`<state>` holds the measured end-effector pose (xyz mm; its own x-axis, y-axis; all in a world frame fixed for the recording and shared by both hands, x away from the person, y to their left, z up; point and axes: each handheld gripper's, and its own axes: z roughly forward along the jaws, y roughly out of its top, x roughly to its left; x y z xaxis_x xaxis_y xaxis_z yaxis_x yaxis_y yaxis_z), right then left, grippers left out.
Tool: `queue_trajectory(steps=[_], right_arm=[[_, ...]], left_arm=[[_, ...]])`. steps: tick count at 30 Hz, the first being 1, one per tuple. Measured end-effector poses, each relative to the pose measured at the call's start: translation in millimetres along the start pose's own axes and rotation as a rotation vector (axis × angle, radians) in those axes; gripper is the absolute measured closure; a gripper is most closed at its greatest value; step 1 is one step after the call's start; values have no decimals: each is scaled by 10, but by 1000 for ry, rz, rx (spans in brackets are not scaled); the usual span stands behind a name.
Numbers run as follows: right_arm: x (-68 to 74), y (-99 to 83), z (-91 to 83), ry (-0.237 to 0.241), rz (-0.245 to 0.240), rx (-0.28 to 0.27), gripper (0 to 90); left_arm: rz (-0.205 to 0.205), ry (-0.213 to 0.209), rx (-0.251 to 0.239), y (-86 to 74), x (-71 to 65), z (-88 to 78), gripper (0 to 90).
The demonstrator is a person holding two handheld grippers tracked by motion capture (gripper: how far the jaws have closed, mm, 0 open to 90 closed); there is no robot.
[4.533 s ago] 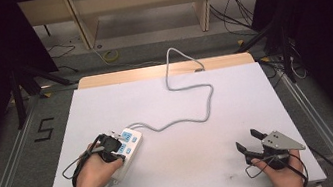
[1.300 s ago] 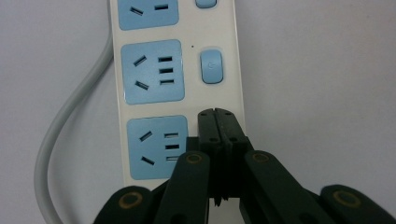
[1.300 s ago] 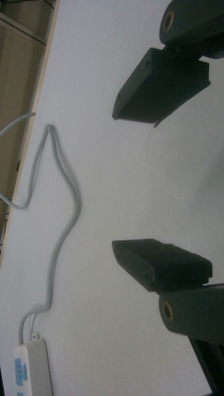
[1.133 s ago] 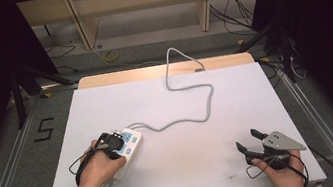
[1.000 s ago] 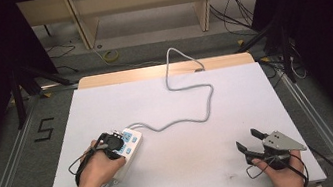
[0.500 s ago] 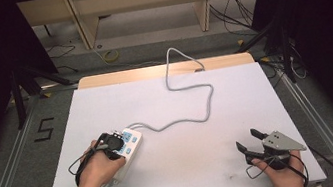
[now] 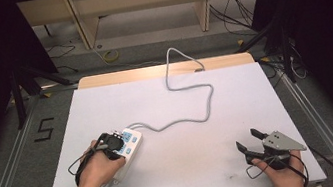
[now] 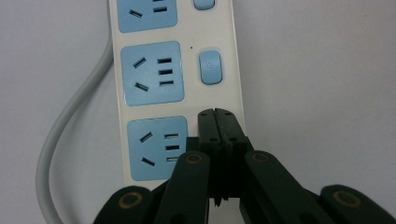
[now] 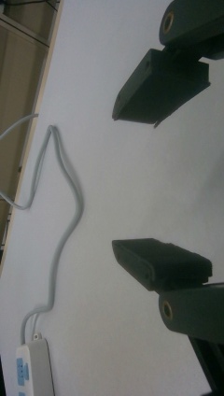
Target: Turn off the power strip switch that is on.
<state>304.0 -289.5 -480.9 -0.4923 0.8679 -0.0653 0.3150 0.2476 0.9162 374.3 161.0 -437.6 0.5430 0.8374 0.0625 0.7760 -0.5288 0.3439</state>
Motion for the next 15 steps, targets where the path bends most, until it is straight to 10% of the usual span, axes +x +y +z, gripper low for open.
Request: queue_trajectory(steps=[15], right_arm=[[-4,1,-1,-1,0,1,320]], left_arm=[[5,0,1,2,-1,-1,895]])
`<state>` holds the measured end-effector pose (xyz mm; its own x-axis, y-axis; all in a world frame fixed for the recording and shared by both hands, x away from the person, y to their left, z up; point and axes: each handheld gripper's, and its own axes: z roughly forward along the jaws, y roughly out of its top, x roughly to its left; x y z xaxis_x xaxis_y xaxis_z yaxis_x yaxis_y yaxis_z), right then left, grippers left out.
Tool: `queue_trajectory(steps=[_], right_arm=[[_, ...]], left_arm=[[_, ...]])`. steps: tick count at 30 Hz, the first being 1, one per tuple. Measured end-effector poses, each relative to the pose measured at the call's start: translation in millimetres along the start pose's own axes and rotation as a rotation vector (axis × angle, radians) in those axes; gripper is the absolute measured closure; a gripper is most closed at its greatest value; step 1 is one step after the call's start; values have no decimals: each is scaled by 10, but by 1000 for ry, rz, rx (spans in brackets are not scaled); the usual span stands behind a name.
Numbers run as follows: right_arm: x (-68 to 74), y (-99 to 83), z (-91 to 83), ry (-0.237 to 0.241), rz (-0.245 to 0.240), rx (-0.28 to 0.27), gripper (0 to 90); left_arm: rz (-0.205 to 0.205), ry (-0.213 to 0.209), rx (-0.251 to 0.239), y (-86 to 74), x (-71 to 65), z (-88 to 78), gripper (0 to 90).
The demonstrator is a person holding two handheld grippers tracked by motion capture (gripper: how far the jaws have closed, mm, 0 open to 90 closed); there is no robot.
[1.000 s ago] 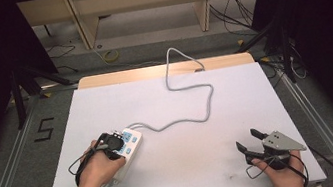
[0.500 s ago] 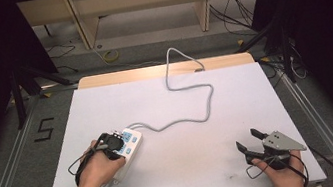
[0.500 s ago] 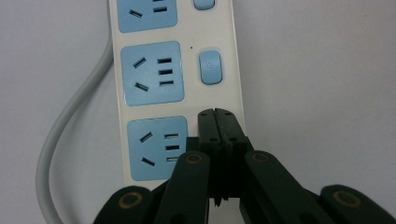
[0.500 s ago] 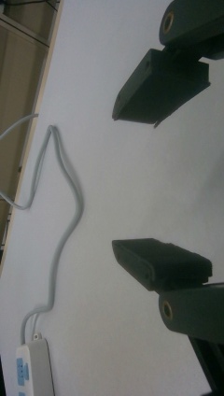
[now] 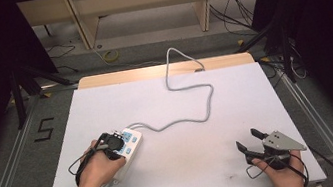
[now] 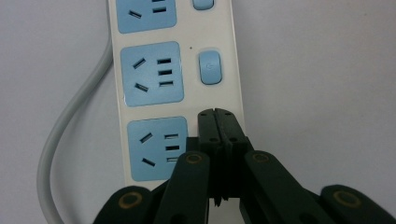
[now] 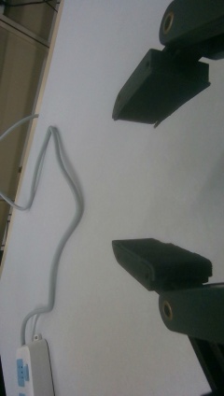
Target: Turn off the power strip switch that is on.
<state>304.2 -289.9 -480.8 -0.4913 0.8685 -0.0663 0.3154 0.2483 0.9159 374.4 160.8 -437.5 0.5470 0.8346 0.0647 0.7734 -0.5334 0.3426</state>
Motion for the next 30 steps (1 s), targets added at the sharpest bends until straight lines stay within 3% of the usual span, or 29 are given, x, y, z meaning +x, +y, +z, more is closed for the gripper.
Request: queue_trajectory(steps=[17,30], right_arm=[[1,2,-2,-1,1,-1,320],[4,5,1,0,1,0,320]], left_arm=[[5,-12,-5,-9,23,-5,896],[-1,-13,-39,-20,40,-34,895]])
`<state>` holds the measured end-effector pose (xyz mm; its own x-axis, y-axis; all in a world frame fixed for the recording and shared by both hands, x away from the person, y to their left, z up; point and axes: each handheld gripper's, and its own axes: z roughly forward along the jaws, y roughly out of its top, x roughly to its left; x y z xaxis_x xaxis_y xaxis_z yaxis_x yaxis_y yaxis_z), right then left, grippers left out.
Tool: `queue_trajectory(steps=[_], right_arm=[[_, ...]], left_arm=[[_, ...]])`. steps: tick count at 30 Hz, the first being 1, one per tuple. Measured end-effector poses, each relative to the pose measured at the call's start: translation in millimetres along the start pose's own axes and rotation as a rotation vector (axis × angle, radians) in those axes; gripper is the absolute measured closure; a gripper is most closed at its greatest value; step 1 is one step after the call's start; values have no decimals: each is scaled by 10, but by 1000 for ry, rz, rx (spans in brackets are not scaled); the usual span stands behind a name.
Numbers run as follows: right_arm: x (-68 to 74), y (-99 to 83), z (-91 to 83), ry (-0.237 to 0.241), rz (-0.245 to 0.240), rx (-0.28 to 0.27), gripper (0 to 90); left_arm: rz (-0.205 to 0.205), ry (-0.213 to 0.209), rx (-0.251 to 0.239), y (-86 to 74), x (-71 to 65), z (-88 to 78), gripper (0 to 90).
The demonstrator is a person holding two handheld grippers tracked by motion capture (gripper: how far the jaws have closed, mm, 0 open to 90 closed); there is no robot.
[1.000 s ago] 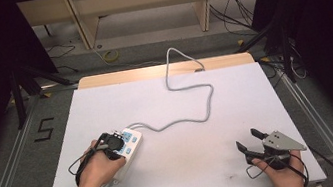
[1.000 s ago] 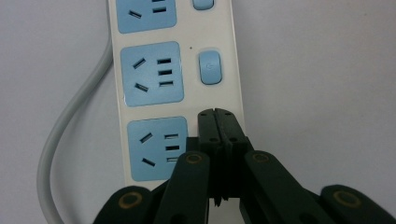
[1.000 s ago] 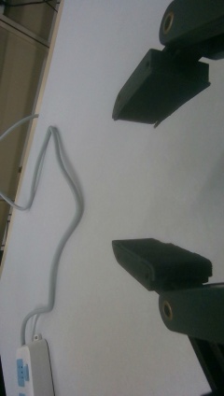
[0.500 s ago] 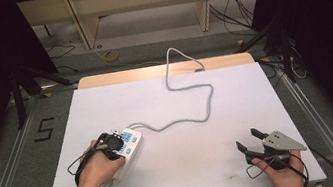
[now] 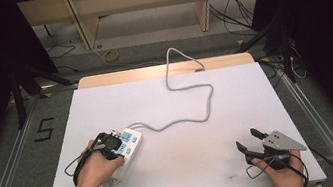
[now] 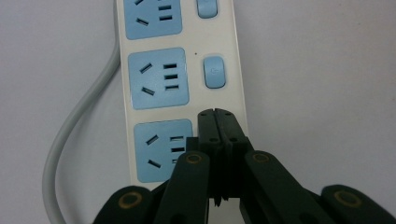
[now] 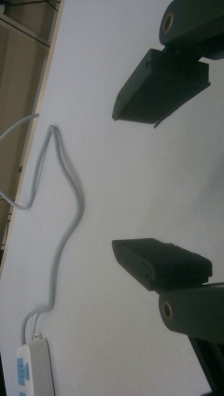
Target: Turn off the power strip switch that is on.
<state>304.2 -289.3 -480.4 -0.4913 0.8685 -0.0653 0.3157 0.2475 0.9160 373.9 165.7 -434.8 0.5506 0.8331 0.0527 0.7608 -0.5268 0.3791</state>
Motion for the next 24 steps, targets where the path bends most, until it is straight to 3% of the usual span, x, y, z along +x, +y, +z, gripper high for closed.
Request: queue_trajectory(steps=[12,24], right_arm=[[-2,0,2,2,0,-1,320],[5,-1,5,5,0,3,320]], left_arm=[[1,12,-44,2,15,-41,895],[6,27,-161,2,16,-86,894]])
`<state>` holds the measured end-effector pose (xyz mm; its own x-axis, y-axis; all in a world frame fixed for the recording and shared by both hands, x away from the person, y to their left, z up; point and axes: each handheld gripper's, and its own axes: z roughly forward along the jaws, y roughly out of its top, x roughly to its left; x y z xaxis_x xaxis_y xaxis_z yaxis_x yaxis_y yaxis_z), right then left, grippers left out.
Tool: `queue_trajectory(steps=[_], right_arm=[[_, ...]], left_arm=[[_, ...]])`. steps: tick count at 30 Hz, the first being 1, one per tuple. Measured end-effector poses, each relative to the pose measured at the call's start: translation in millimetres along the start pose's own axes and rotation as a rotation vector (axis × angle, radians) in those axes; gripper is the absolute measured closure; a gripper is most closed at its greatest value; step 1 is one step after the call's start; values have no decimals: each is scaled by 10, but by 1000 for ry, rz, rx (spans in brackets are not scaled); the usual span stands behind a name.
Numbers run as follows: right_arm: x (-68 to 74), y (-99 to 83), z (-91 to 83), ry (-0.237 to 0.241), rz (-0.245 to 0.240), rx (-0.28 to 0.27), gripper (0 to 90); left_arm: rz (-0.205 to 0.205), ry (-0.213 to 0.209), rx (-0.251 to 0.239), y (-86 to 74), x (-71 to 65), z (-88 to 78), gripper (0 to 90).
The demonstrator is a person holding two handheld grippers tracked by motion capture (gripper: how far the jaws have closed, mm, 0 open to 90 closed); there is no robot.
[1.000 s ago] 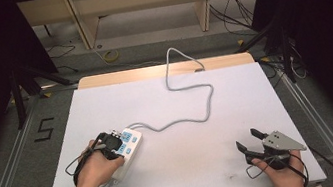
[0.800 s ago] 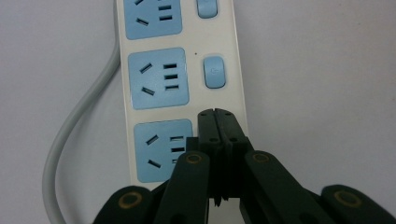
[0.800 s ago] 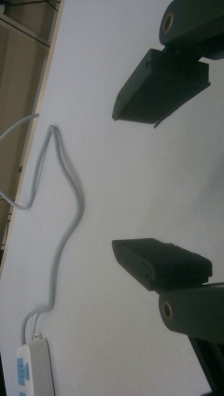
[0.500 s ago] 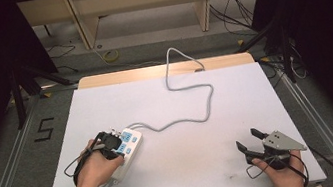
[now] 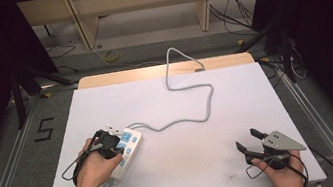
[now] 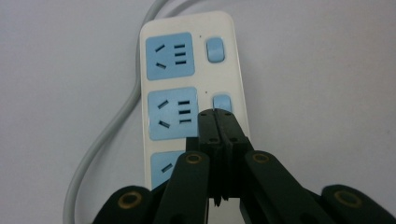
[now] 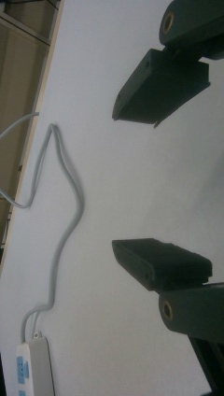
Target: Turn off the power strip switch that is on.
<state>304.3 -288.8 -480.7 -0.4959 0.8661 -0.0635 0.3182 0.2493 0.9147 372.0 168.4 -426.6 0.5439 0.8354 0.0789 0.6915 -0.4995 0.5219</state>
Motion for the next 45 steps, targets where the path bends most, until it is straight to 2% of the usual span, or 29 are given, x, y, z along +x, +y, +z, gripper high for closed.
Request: queue_trajectory(steps=[5,9,14,16,24,26,30,37,45], right_arm=[[0,-1,2,1,-1,-3,320],[2,-1,4,2,-2,0,320],[2,-2,4,3,-2,0,320],[4,-1,5,3,-2,-4,320],[4,0,5,4,-3,-2,320],[4,0,6,4,-2,-1,320],[4,-1,7,6,-1,1,321],[4,-2,6,4,0,0,321],[3,-3,7,8,-1,-2,320]], left_arm=[[-5,-15,-58,-6,-17,-9,894],[-22,-43,-109,-11,-6,-27,894],[11,-34,-195,-15,-29,-33,893],[19,-28,-212,-13,-42,-35,893],[25,-61,-293,-1,-75,-47,892],[35,-72,-329,0,-78,-50,890],[26,-80,-378,1,-88,-57,888],[0,-122,-454,-22,-74,-55,891],[-9,-191,-491,-86,-50,-29,860]])
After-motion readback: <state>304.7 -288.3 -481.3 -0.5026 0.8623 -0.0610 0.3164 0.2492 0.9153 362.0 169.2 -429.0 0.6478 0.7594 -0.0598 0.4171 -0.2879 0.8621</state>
